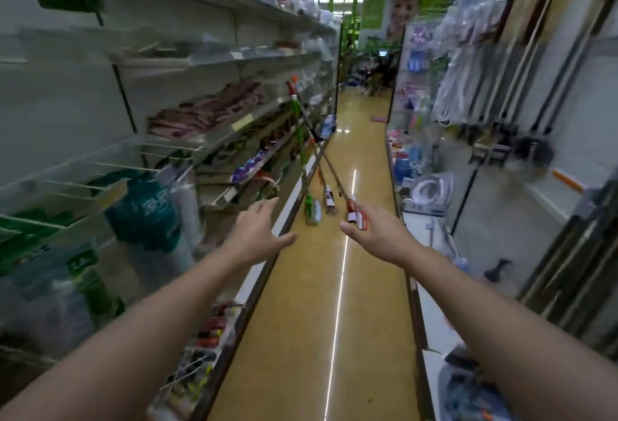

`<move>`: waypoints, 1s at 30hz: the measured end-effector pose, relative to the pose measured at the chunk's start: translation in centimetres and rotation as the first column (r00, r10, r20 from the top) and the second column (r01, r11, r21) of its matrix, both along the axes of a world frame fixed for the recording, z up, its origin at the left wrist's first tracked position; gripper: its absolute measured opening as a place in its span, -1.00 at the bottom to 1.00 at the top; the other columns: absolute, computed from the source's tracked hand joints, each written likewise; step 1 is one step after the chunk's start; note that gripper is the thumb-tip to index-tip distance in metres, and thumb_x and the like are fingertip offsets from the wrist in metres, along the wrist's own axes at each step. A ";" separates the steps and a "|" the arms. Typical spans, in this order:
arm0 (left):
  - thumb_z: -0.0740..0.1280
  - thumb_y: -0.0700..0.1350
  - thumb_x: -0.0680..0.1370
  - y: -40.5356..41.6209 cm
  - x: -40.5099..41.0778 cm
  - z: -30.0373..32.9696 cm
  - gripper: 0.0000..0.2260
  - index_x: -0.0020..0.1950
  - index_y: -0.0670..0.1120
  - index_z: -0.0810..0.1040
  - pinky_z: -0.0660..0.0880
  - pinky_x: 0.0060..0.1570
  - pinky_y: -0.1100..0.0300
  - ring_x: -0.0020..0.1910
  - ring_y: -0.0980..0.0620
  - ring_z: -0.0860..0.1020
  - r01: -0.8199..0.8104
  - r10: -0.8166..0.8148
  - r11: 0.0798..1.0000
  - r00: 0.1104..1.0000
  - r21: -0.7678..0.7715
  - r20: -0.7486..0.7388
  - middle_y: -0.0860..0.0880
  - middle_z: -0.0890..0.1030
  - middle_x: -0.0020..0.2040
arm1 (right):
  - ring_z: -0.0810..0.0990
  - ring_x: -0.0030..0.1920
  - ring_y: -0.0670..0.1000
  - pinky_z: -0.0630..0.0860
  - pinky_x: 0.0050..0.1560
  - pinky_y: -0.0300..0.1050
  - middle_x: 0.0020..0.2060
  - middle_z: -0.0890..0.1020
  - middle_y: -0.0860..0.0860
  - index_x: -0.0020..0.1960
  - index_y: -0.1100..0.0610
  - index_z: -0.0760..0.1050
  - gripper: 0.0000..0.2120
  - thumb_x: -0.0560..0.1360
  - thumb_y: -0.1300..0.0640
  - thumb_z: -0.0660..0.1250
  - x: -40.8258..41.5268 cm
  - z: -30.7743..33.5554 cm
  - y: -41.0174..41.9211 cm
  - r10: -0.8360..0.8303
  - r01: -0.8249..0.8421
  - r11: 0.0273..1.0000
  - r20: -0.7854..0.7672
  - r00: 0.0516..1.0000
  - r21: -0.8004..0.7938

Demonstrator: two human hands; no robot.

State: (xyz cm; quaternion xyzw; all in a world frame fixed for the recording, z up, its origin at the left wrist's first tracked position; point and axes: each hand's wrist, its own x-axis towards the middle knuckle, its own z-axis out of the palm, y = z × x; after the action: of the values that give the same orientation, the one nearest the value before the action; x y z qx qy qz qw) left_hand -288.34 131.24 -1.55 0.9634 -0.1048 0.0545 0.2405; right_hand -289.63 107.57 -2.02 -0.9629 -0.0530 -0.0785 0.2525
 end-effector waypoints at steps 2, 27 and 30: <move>0.34 0.23 0.45 -0.9 4.9 -0.4 -0.23 0.53 -0.01 0.10 0.26 0.41 -0.02 0.48 -0.06 0.19 0.050 -0.050 0.999 0.999 0.012 0.002 -0.04 0.19 0.52 | 0.31 0.42 0.05 0.35 0.36 0.09 0.44 0.35 0.01 0.51 -0.02 0.19 -0.35 0.51 -0.25 0.22 4.2 -0.2 -0.7 -0.017 0.017 0.999 -0.001 1.000 -0.036; 0.39 0.24 0.40 -15.8 61.7 -3.2 -0.15 0.55 0.01 0.05 0.24 0.40 -0.07 0.49 -0.13 0.15 -0.064 0.060 0.998 0.985 -0.019 -0.160 -0.04 0.13 0.54 | 0.24 0.46 0.09 0.31 0.37 0.10 0.48 0.26 0.04 0.54 -0.01 0.07 -0.31 0.52 -0.28 0.16 61.8 -2.0 -13.5 0.035 -0.070 0.981 -0.184 0.982 -0.183; 0.39 0.25 0.39 -17.9 68.0 -3.1 -0.13 0.55 0.03 0.02 0.26 0.40 -0.09 0.49 -0.14 0.16 -0.102 0.089 0.992 0.981 -0.070 -0.174 -0.05 0.13 0.54 | 0.26 0.44 0.09 0.32 0.36 0.09 0.47 0.29 0.06 0.54 0.00 0.08 -0.30 0.52 -0.27 0.17 69.0 -1.6 -16.4 0.045 -0.076 0.985 -0.198 0.979 -0.156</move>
State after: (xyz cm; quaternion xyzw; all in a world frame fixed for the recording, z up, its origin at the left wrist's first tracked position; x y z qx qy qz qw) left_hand -220.36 113.34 -4.60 0.9582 -0.0353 -0.0125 0.2835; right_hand -220.63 91.20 -3.63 -0.9813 -0.0638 0.0278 0.1795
